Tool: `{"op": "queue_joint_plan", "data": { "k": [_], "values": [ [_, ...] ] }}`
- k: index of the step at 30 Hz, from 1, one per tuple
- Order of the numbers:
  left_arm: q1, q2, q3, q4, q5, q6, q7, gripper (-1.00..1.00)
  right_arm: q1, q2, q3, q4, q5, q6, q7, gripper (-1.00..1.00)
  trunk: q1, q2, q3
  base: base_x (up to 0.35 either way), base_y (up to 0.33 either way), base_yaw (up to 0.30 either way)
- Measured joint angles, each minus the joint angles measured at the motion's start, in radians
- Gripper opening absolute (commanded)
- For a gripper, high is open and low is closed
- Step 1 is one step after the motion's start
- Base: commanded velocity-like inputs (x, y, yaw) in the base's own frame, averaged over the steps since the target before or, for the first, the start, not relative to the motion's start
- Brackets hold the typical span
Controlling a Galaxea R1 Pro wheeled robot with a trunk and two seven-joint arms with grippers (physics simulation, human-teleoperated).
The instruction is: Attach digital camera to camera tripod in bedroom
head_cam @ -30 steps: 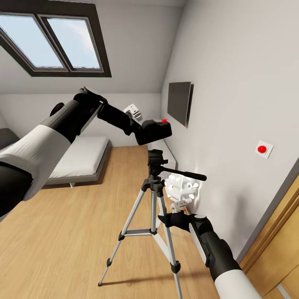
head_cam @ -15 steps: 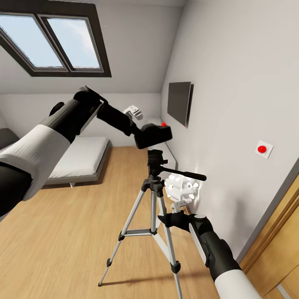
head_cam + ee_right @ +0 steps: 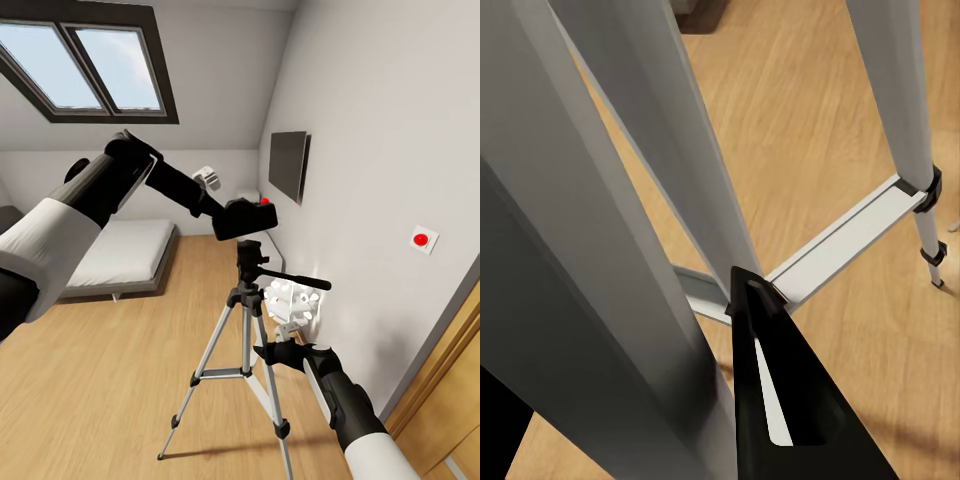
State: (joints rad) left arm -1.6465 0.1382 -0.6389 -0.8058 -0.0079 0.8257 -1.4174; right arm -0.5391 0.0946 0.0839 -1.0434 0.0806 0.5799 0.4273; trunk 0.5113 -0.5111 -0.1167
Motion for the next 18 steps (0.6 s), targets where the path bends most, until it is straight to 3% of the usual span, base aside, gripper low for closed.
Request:
{"op": "queue_joint_plan", "data": {
  "k": [3,7,8,9,10,14,18],
  "values": [
    [0.0,0.036,-0.002,-0.039,-0.016,-0.009,-0.004,-1.0,0.0,0.0,0.0,0.0,0.0,0.0,0.0,-1.0,0.0,0.0,0.0,0.0,0.0,0.0],
    [0.0,0.058,-0.005,-0.073,-0.035,-0.05,-0.004,-1.0,0.0,0.0,0.0,0.0,0.0,0.0,0.0,-1.0,0.0,0.0,0.0,0.0,0.0,0.0],
    [0.0,0.059,-0.006,-0.078,-0.041,-0.062,-0.004,-1.0,0.0,0.0,0.0,0.0,0.0,0.0,0.0,-1.0,0.0,0.0,0.0,0.0,0.0,0.0],
    [0.0,0.049,-0.01,-0.081,-0.095,-0.118,-0.004,-1.0,0.0,0.0,0.0,0.0,-0.001,-0.001,-0.001,-1.0,0.0,0.0,0.0,0.0,0.0,0.0],
    [0.0,0.046,-0.01,-0.081,-0.106,-0.124,-0.004,-1.0,0.0,0.0,0.0,0.0,-0.001,0.0,-0.001,-1.0,0.0,0.0,0.0,0.0,0.0,0.0],
    [0.0,0.038,-0.008,-0.079,-0.133,-0.14,-0.005,-1.0,0.0,0.0,0.0,0.0,-0.002,0.0,-0.002,-1.0,0.0,0.0,0.0,0.0,0.0,0.0],
    [0.0,0.036,-0.007,-0.079,-0.138,-0.146,-0.005,-1.0,0.0,0.0,0.0,0.0,-0.002,-0.001,-0.002,-1.0,0.0,0.0,0.0,0.0,0.0,0.0]
  ]
}}
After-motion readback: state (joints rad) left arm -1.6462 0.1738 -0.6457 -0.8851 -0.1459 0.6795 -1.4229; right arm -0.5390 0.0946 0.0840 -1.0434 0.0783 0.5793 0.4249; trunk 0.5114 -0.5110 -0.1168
